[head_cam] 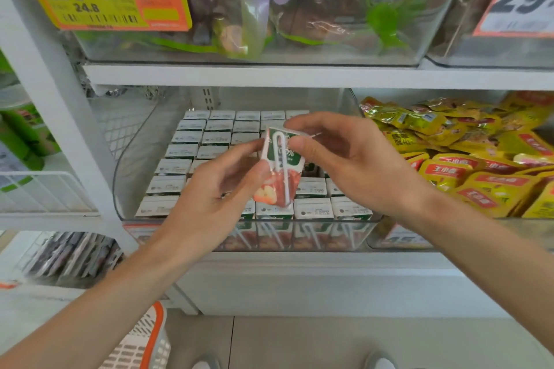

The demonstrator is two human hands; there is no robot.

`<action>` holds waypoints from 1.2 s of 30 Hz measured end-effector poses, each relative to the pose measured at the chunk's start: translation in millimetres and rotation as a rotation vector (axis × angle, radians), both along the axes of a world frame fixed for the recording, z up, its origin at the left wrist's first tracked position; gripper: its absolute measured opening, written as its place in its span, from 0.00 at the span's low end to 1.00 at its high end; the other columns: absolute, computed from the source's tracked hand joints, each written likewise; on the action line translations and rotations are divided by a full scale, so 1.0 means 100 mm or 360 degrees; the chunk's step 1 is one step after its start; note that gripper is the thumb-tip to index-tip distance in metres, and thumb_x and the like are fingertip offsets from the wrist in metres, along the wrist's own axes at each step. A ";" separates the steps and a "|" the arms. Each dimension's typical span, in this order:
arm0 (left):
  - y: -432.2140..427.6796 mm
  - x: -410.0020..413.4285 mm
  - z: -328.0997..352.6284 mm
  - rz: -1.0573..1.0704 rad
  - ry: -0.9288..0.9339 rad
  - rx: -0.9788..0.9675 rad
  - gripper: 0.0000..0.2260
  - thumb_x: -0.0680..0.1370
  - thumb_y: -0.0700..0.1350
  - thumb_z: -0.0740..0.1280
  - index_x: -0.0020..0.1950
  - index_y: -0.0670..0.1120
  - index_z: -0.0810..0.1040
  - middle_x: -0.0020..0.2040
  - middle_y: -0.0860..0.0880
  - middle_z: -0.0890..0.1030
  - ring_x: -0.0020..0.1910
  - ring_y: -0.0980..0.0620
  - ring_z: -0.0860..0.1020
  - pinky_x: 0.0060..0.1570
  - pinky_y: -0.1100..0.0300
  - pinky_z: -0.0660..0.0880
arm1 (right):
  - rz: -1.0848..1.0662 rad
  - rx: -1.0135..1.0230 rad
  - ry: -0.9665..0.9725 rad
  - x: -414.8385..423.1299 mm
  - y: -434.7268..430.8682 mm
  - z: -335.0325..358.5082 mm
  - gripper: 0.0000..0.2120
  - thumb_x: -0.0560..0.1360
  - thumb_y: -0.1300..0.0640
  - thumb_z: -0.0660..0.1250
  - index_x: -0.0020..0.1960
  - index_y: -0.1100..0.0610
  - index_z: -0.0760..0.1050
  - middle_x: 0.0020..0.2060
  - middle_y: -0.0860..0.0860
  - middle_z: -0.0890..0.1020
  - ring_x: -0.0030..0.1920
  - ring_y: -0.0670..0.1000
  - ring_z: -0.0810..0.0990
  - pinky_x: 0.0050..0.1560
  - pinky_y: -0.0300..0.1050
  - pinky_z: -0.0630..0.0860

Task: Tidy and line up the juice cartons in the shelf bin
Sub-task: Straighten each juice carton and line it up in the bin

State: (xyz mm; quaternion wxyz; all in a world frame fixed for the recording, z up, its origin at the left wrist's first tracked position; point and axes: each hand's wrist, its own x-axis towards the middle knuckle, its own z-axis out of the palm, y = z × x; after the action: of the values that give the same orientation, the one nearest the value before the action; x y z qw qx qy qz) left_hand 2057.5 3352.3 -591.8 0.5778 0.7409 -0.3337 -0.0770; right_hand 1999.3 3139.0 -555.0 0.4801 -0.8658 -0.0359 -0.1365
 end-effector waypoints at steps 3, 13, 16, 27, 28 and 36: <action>0.02 0.01 -0.01 0.0049 0.0327 -0.0088 0.15 0.76 0.56 0.69 0.63 0.59 0.82 0.54 0.57 0.88 0.55 0.58 0.86 0.54 0.71 0.78 | 0.0000 0.0295 0.0075 -0.05 0.05 -0.10 0.19 0.78 0.48 0.73 0.67 0.53 0.81 0.55 0.48 0.88 0.56 0.45 0.87 0.59 0.42 0.83; 0.07 -0.01 0.05 0.0040 0.0764 -0.0346 0.14 0.76 0.55 0.71 0.60 0.53 0.84 0.56 0.50 0.88 0.55 0.50 0.87 0.50 0.66 0.81 | -0.0161 0.0843 0.0165 -0.10 0.17 -0.26 0.20 0.69 0.50 0.80 0.58 0.55 0.82 0.51 0.51 0.89 0.51 0.54 0.90 0.52 0.43 0.86; 0.10 -0.01 0.06 0.0022 0.0773 -0.0344 0.15 0.80 0.55 0.67 0.63 0.53 0.83 0.58 0.49 0.88 0.57 0.49 0.86 0.52 0.64 0.82 | -0.0185 0.0909 0.0179 -0.09 0.19 -0.29 0.17 0.70 0.53 0.78 0.56 0.57 0.84 0.50 0.52 0.90 0.51 0.52 0.90 0.53 0.43 0.85; 0.15 0.01 0.04 -0.0033 0.0596 -0.0204 0.19 0.77 0.50 0.71 0.68 0.55 0.80 0.64 0.59 0.84 0.63 0.59 0.82 0.60 0.66 0.78 | 0.0049 0.0862 0.0398 -0.09 0.32 -0.25 0.17 0.80 0.43 0.71 0.59 0.54 0.86 0.48 0.52 0.88 0.57 0.47 0.85 0.72 0.53 0.72; 0.15 0.01 0.05 -0.0050 0.0607 -0.0199 0.18 0.78 0.50 0.70 0.68 0.55 0.81 0.63 0.58 0.85 0.63 0.59 0.82 0.60 0.67 0.78 | 0.0070 0.0852 0.0400 -0.10 0.32 -0.25 0.15 0.78 0.44 0.74 0.61 0.50 0.86 0.46 0.52 0.87 0.55 0.48 0.86 0.66 0.45 0.77; 0.19 0.06 0.03 0.0011 0.0740 -0.0266 0.18 0.76 0.54 0.71 0.66 0.55 0.81 0.58 0.52 0.87 0.59 0.52 0.86 0.57 0.64 0.80 | 0.0030 0.0916 0.0328 -0.09 0.32 -0.34 0.26 0.72 0.54 0.79 0.68 0.53 0.79 0.57 0.50 0.88 0.58 0.48 0.87 0.62 0.40 0.81</action>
State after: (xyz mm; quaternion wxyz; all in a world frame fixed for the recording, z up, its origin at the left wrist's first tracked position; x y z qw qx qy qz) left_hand 2063.8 3371.1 -588.7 0.6986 0.6540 -0.1945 -0.2154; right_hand 1990.1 3171.5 -588.7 0.7080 -0.7031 0.0452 -0.0481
